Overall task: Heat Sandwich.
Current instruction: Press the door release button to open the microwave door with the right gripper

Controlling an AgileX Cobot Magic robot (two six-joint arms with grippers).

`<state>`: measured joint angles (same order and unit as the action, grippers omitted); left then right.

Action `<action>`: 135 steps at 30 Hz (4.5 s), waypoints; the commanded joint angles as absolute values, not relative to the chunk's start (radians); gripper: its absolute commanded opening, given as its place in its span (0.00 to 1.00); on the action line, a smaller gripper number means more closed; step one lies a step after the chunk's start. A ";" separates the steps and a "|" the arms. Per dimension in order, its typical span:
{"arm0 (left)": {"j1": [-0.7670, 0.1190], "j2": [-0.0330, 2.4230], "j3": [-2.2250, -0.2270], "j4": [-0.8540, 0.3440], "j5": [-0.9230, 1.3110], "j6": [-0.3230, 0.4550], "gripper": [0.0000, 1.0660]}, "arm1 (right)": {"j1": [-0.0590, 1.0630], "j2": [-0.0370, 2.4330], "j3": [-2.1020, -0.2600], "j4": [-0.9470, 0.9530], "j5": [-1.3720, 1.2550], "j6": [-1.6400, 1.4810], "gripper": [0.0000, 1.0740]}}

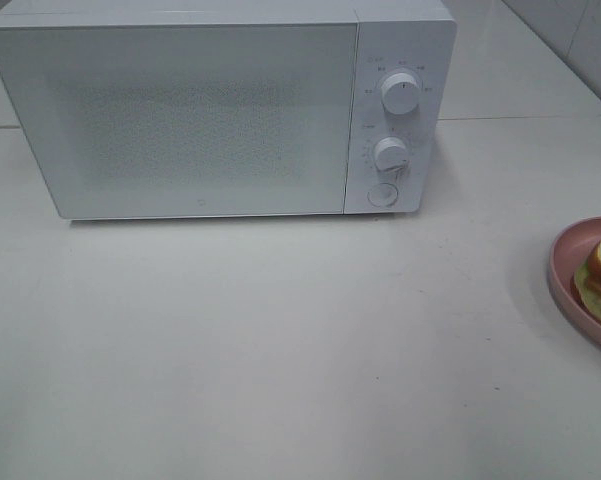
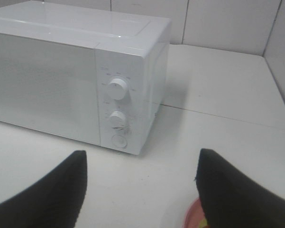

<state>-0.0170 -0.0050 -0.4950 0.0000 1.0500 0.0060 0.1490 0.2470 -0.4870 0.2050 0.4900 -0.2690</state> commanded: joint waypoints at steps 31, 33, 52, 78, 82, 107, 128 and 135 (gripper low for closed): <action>-0.017 -0.026 -0.492 0.000 1.037 0.005 0.72 | 0.662 0.986 -0.486 0.255 -0.256 -0.209 0.00; -0.017 -0.026 -0.492 0.000 1.037 0.005 0.72 | 0.673 1.008 -0.486 0.255 -0.285 -0.202 0.00; -0.017 -0.026 -0.492 0.000 1.037 0.005 0.72 | 0.769 1.358 -0.486 0.294 -0.637 -0.013 0.00; -0.017 -0.026 -0.492 0.000 1.037 0.005 0.72 | 0.769 1.733 -0.486 0.378 -0.994 0.306 0.00; -0.017 -0.026 -0.492 0.000 1.037 0.005 0.72 | 0.769 1.790 -0.486 0.390 -1.059 0.376 0.00; -0.017 -0.026 -0.492 0.000 1.037 0.005 0.72 | 0.646 1.897 -0.619 0.578 -0.940 0.746 0.00; -0.017 -0.026 -0.492 0.000 1.037 0.005 0.72 | 0.628 2.087 -0.733 0.542 -1.039 1.120 0.00; -0.017 -0.026 -0.492 0.000 1.037 0.006 0.72 | 0.628 2.111 -0.768 0.570 -1.035 1.122 0.00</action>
